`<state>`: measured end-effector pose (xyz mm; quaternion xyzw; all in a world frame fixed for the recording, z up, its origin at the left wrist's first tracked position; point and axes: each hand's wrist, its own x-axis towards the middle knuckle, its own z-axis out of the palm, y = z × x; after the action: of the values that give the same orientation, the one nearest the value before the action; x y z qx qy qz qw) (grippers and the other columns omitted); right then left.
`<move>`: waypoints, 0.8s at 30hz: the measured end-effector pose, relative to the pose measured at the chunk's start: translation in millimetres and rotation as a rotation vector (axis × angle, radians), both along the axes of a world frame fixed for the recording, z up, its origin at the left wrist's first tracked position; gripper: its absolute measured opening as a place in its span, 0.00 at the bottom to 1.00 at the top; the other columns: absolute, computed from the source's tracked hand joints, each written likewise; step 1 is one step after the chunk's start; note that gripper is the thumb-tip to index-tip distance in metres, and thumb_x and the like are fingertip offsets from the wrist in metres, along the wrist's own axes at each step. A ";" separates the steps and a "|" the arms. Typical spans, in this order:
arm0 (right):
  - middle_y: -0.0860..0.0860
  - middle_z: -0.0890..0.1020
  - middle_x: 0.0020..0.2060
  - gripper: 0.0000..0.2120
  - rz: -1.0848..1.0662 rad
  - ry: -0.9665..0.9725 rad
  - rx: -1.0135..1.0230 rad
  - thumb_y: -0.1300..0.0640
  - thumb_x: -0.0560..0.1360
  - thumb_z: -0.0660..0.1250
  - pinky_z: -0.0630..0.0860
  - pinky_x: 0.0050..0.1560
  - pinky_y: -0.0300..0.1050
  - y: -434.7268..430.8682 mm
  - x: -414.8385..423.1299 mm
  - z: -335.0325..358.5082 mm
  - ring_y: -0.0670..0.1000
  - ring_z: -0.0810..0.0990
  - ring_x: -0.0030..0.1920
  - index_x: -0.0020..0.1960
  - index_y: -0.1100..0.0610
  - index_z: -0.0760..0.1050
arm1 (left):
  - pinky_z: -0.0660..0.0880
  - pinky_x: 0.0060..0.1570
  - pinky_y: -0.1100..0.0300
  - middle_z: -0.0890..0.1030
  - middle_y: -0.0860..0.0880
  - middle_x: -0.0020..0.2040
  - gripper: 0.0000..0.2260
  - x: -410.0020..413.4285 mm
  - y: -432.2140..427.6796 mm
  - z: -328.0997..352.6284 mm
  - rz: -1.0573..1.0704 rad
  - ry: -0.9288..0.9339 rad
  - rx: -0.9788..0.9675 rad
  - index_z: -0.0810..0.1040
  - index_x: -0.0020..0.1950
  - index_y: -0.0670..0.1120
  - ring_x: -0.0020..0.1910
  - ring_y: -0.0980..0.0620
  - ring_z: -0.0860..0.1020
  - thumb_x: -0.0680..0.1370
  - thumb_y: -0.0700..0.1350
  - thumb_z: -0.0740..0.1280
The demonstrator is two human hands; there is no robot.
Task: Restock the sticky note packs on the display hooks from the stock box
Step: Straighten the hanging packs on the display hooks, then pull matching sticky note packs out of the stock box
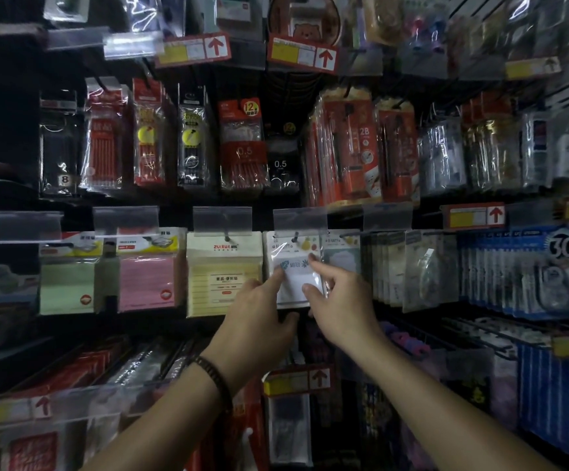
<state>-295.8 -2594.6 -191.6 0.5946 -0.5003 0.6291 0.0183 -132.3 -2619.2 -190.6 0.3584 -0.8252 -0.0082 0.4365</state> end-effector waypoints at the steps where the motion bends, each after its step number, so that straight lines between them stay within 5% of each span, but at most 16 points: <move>1: 0.45 0.77 0.73 0.27 -0.027 0.020 0.020 0.58 0.82 0.71 0.77 0.38 0.29 -1.4 0.2 2.2 0.46 0.86 0.47 0.79 0.51 0.71 | 0.73 0.56 0.64 0.72 0.52 0.63 0.37 -1.6 -3.3 1.9 0.009 -0.011 0.012 0.53 0.87 0.54 0.56 0.56 0.73 0.82 0.51 0.69; 5: 0.50 0.77 0.74 0.27 -0.108 0.086 0.097 0.57 0.83 0.70 0.73 0.34 0.25 -5.5 0.0 12.7 0.39 0.81 0.42 0.80 0.50 0.69 | 0.84 0.47 0.60 0.80 0.51 0.55 0.36 -8.7 -10.4 9.1 0.020 -0.056 0.018 0.55 0.86 0.50 0.47 0.55 0.82 0.82 0.50 0.69; 9: 0.51 0.79 0.67 0.32 -0.221 0.235 0.189 0.49 0.82 0.70 0.74 0.40 0.30 -2.1 0.1 13.7 0.43 0.80 0.48 0.83 0.45 0.62 | 0.86 0.44 0.56 0.82 0.52 0.52 0.32 -9.7 -11.7 11.8 0.061 -0.078 -0.005 0.61 0.83 0.50 0.44 0.55 0.83 0.81 0.51 0.69; 14: 0.49 0.68 0.64 0.30 -0.404 0.351 0.247 0.44 0.82 0.67 0.68 0.34 0.37 19.2 3.6 1.6 0.44 0.71 0.42 0.82 0.39 0.63 | 0.86 0.44 0.55 0.84 0.52 0.49 0.23 -2.0 5.9 0.0 0.000 -0.063 0.024 0.70 0.75 0.51 0.44 0.55 0.84 0.81 0.50 0.69; 18: 0.46 0.73 0.58 0.19 -0.332 0.277 0.088 0.47 0.82 0.68 0.74 0.46 0.42 40.9 1.6 -22.3 0.48 0.77 0.48 0.72 0.44 0.76 | 0.85 0.47 0.55 0.84 0.55 0.48 0.16 15.6 35.4 -24.6 0.004 -0.056 -0.049 0.75 0.67 0.59 0.46 0.57 0.84 0.80 0.58 0.66; 21: 0.43 0.78 0.50 0.09 -0.219 0.225 -0.082 0.52 0.80 0.71 0.76 0.42 0.39 56.4 5.4 -64.1 0.43 0.80 0.41 0.60 0.46 0.82 | 0.80 0.40 0.67 0.84 0.58 0.41 0.08 35.9 64.2 -60.1 -0.065 -0.019 -0.060 0.80 0.60 0.61 0.41 0.63 0.83 0.82 0.56 0.68; 24: 0.43 0.81 0.45 0.04 -0.133 0.204 -0.174 0.58 0.81 0.71 0.75 0.40 0.35 79.5 14.3 -123.4 0.43 0.81 0.41 0.52 0.50 0.83 | 0.78 0.34 0.64 0.84 0.60 0.38 0.03 55.4 87.5 -116.9 -0.162 0.005 0.043 0.82 0.53 0.59 0.36 0.61 0.83 0.83 0.54 0.69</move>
<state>-281.5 -2515.1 -315.0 0.6172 -0.4776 0.6038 0.1625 -76.9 -2531.8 -307.5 0.2998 -0.8499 -0.0620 0.4289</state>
